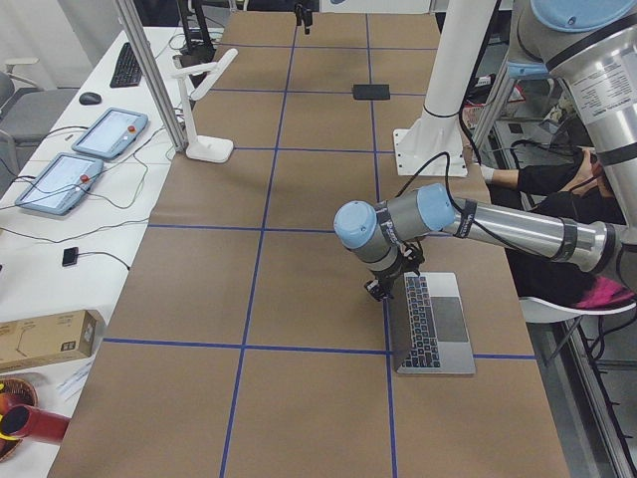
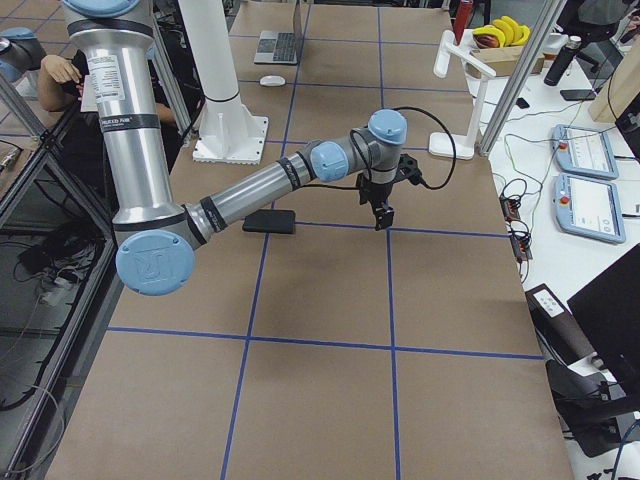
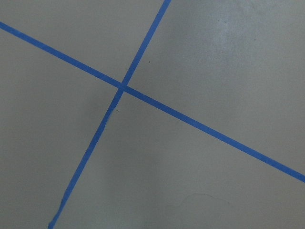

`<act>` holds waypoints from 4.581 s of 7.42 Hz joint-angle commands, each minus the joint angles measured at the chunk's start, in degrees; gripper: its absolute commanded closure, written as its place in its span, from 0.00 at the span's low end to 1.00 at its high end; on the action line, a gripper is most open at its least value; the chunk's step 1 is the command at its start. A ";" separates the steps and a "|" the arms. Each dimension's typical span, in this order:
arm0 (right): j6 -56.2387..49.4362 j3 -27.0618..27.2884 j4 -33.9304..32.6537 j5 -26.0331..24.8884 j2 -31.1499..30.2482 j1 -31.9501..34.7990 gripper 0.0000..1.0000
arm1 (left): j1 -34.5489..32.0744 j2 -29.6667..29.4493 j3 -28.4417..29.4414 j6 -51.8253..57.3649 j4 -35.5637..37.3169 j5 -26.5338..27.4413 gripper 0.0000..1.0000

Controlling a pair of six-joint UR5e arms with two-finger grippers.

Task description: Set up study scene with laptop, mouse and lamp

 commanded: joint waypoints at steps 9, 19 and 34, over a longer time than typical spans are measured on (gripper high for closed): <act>-0.09 1.61 0.00 -0.09 -0.44 0.41 0.00 | 0.36 2.06 5.61 2.59 0.67 -2.51 0.13; -0.09 1.61 0.00 -1.06 -0.35 0.41 0.00 | 0.27 -2.94 9.21 2.59 -0.99 -2.86 0.14; -0.09 1.44 0.00 -1.32 -0.35 0.41 0.00 | 1.94 -6.91 9.40 11.82 -7.59 1.89 0.54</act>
